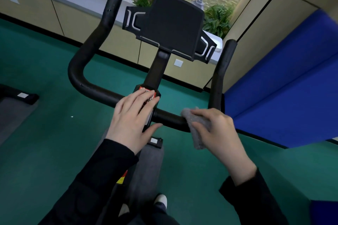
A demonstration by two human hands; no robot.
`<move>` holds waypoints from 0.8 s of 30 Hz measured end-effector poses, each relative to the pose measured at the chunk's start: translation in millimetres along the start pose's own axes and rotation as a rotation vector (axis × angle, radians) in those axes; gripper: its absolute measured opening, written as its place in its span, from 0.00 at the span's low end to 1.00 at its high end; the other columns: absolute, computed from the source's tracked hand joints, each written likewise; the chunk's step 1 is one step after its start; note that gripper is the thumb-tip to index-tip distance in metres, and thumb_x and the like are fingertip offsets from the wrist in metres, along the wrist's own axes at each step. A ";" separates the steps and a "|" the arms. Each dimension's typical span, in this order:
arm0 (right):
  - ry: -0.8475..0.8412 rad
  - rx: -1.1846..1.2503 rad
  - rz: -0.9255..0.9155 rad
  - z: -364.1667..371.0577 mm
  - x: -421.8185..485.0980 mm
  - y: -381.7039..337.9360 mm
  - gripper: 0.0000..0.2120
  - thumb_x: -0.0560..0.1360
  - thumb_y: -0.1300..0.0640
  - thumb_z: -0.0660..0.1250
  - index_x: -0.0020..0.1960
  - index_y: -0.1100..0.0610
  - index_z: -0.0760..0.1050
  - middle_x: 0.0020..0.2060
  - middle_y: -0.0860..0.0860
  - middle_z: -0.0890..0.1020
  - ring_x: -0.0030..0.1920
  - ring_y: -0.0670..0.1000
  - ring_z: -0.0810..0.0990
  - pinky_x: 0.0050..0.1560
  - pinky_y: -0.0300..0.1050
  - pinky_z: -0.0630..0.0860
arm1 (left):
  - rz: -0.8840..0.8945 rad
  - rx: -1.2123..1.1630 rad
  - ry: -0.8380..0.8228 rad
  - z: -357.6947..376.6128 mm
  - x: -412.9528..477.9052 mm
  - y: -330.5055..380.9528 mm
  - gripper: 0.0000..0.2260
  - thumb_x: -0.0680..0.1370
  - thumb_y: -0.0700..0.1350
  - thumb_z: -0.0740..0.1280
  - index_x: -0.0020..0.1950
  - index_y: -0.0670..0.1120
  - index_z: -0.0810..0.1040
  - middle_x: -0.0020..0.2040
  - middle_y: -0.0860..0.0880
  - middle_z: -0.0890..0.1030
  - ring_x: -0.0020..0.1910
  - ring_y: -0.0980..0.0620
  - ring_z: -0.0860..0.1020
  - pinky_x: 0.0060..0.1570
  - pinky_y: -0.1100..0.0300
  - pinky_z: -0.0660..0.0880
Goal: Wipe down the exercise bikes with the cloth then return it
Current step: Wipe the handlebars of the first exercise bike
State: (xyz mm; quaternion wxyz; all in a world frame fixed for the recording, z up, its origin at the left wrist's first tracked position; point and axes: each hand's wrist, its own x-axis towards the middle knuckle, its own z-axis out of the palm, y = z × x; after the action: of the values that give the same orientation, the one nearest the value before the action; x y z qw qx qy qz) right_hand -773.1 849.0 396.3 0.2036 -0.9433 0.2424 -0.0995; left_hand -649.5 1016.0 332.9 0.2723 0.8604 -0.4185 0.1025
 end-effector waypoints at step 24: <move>0.034 1.767 0.792 93.0 -30.0 -53.9 0.15 0.73 0.72 0.65 0.59 0.69 0.75 0.53 0.64 0.82 0.46 0.56 0.84 0.47 0.46 0.82 | 0.021 0.034 -0.049 -3.2 -0.8 -3.5 0.21 0.79 0.53 0.55 0.71 0.49 0.68 0.71 0.51 0.68 0.73 0.51 0.60 0.68 0.54 0.55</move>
State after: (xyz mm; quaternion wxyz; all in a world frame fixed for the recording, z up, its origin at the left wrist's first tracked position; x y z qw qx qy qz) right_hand -749.9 938.3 333.5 0.8546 -0.2982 0.3835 -0.1835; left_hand -647.1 1020.0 333.9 0.2462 0.8628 -0.4320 0.0914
